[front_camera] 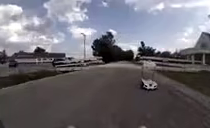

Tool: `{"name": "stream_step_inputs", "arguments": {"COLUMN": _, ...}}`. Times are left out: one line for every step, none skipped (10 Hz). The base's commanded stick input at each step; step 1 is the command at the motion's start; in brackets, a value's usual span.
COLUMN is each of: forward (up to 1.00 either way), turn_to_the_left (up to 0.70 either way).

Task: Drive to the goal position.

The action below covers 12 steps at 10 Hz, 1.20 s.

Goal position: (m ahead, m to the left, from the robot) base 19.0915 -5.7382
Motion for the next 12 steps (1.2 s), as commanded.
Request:
{"name": "stream_step_inputs", "arguments": {"forward": 0.70, "turn_to_the_left": 0.00}}
{"name": "stream_step_inputs", "arguments": {"forward": 0.70, "turn_to_the_left": 0.00}}
{"name": "stream_step_inputs", "arguments": {"forward": 0.70, "turn_to_the_left": 0.00}}
{"name": "stream_step_inputs", "arguments": {"forward": 0.70, "turn_to_the_left": 0.00}}
{"name": "stream_step_inputs", "arguments": {"forward": 0.70, "turn_to_the_left": 0.35}}
{"name": "stream_step_inputs", "arguments": {"forward": 0.70, "turn_to_the_left": 0.35}}
{"name": "stream_step_inputs", "arguments": {"forward": 0.70, "turn_to_the_left": 0.35}}
{"name": "stream_step_inputs", "arguments": {"forward": 0.70, "turn_to_the_left": 0.35}}
{"name": "stream_step_inputs", "arguments": {"forward": 0.70, "turn_to_the_left": 0.35}}
{"name": "stream_step_inputs", "arguments": {"forward": 0.70, "turn_to_the_left": 0.14}}
{"name": "stream_step_inputs", "arguments": {"forward": 0.70, "turn_to_the_left": 0.00}}
{"name": "stream_step_inputs", "arguments": {"forward": 0.70, "turn_to_the_left": 0.00}}
